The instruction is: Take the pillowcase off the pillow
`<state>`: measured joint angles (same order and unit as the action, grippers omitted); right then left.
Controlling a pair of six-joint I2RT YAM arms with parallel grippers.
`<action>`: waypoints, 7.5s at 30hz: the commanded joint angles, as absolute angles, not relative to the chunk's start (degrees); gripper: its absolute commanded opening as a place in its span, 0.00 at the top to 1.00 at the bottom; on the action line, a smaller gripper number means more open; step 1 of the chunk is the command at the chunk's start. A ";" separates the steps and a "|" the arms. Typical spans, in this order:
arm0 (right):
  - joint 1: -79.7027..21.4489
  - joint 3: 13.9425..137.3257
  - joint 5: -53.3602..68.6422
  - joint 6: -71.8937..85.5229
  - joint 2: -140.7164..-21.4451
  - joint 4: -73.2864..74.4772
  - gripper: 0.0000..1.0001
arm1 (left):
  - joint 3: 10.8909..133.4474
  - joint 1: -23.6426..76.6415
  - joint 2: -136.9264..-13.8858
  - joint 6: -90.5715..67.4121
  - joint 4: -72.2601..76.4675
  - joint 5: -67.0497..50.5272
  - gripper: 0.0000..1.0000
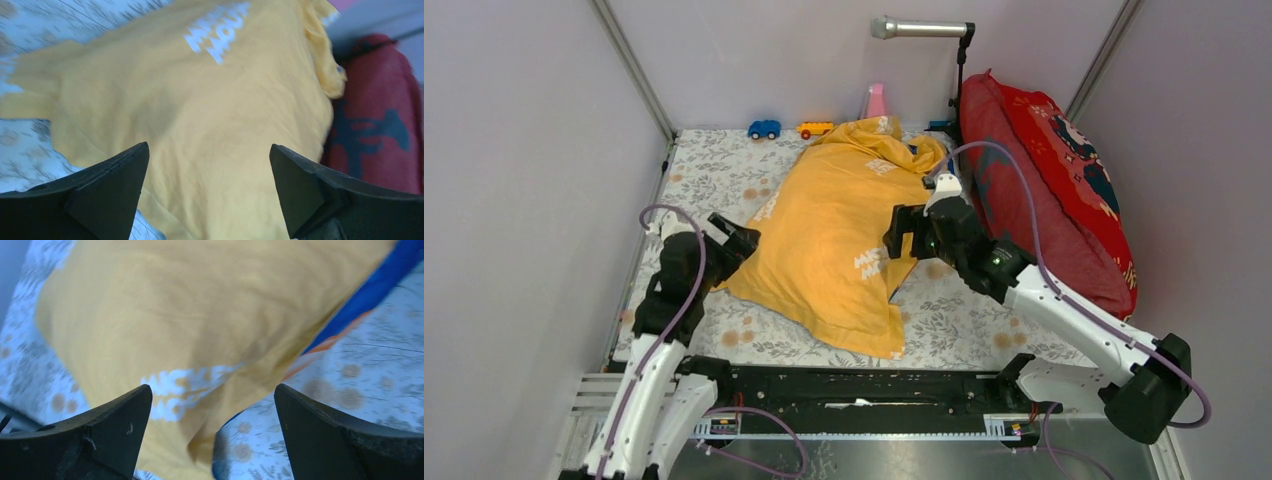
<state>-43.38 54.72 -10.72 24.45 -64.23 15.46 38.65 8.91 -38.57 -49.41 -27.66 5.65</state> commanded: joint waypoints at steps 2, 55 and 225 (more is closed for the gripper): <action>-34.70 58.59 -13.87 24.25 -68.21 16.90 0.00 | 33.64 9.23 -26.98 -55.72 -34.78 -14.24 0.01; -43.39 61.06 -17.57 24.56 -69.17 19.44 0.01 | 48.50 11.79 -58.61 -54.99 -18.13 14.02 0.01; -40.71 38.11 -15.36 26.87 -59.08 12.84 0.00 | 64.32 52.02 -100.11 -26.28 -25.43 31.60 0.58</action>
<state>-40.25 38.28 -13.02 26.48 -61.28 14.63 62.22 53.45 -98.94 -25.82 -27.42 31.66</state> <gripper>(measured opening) 0.993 0.424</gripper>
